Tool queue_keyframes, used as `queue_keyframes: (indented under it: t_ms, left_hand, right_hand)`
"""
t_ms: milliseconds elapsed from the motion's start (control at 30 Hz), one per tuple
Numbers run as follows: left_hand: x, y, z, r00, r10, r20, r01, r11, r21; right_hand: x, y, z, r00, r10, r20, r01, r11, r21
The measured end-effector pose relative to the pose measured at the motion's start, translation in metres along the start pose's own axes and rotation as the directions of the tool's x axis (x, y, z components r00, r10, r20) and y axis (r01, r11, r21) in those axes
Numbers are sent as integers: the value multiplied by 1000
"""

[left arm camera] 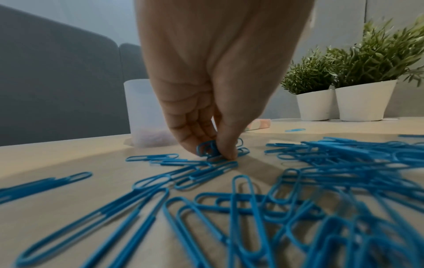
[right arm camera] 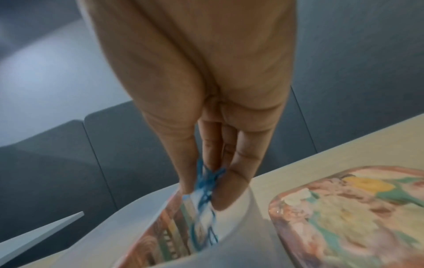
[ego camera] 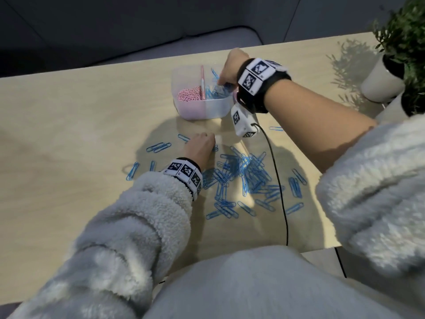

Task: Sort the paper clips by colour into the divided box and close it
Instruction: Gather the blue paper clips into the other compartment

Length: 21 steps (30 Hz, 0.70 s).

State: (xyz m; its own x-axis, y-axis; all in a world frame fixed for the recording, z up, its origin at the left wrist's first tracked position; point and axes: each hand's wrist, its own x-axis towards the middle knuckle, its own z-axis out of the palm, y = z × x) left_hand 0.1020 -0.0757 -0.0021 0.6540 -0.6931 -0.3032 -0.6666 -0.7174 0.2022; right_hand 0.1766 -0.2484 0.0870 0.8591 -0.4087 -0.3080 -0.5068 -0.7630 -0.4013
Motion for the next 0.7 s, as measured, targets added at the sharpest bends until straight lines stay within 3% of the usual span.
queue_keyframes:
  t_ms: [67,167,300,400,533,633,700]
  left_hand:
    - [0,1,0,1000,-8,24,8,1000,30]
    - [0,7,-3,998,15,60,-24,987,158]
    - [-1,10,-9,992,101,80,-121,943,311]
    - [-1,7,-13,994,100,40,-104,990,98]
    - [12,13,-42,965,0,-264,-71,962,-262]
    - [35,15,-78,915,-53,-400,-75,952,-297]
    - [56,12,-94,916,-98,-388,-15,960,-279]
  right_hand:
    - [8,-6,3,1000,-3,2,3,1000,9]
    - [8,-8,3,999,-36,-7,37,978,203]
    - [-9,20,1,987,65,-145,-6,928,373]
    - [-39,74,6,973,128,-193,-69,956,286]
    - [-73,145,29,964,202,-172,-190,978,84]
    - [-87,166,51,984,113,-137,-118,992,-33]
    - [-94,168,62,987,76,-144,-86,994,-64]
